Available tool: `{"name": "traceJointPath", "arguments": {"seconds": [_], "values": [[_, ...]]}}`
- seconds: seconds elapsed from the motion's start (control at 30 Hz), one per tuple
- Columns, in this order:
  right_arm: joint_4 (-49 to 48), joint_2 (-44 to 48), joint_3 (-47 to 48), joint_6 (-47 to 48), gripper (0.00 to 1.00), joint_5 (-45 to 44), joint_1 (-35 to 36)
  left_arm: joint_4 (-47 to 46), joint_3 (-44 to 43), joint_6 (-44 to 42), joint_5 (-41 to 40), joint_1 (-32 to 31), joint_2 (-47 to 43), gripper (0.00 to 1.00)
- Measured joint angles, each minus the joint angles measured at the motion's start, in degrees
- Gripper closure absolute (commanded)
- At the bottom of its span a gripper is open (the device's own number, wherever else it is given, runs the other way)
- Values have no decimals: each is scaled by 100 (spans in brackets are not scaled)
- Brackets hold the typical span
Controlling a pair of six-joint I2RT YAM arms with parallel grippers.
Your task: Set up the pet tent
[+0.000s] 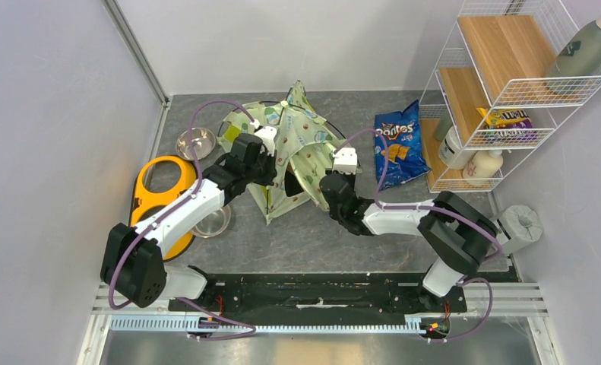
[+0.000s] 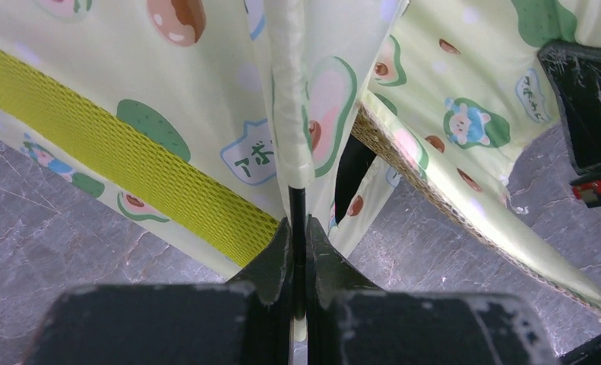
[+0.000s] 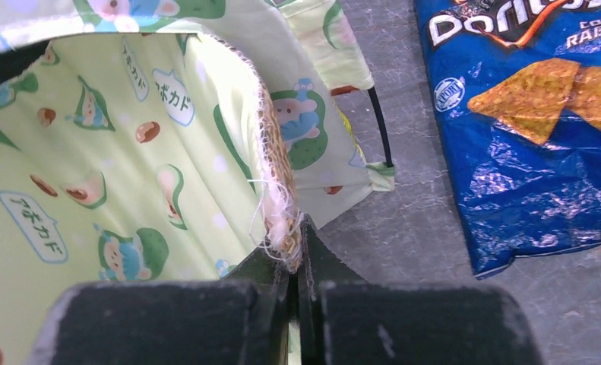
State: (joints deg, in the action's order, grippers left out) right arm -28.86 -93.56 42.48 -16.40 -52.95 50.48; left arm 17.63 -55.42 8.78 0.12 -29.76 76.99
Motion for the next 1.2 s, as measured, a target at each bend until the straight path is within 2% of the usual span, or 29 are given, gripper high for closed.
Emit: {"name": "traceJointPath", "arguments": {"seconds": [0.17, 0.3, 0.4, 0.47, 0.57, 0.7, 0.8, 0.93, 1.07, 1.2], "values": [[439, -345, 546, -669, 100, -380, 0, -11, 0, 52, 7, 0, 0, 98], [2031, -542, 1392, -1832, 98, -741, -2, -20, 0, 76, 11, 0, 0, 98], [3077, -719, 1971, -2538, 52, -785, -17, -22, 0, 83, 9, 2, 0, 98], [3521, -787, 2177, -2815, 38, -688, -46, -22, 0, 83, 9, 0, 0, 98], [3930, -752, 2243, -2957, 23, -221, -160, -13, 0, 83, 9, 0, -2, 98], [4376, -389, 2118, -3003, 11, 726, -411, -11, 0, 83, 2, 0, -7, 98], [4767, 146, 2087, -2889, 7, 1320, -573, -13, 0, 83, -2, 0, -7, 98], [5025, 916, 2028, -2452, 8, 2109, -647, -13, 0, 79, -4, 0, -7, 98], [4800, 1523, 1784, -1631, 8, 3486, -662, -11, 0, 74, -4, 0, -11, 98], [4566, 1550, 1733, -1005, 14, 4614, -623, -13, 4, 74, -4, 0, -11, 98]]}}
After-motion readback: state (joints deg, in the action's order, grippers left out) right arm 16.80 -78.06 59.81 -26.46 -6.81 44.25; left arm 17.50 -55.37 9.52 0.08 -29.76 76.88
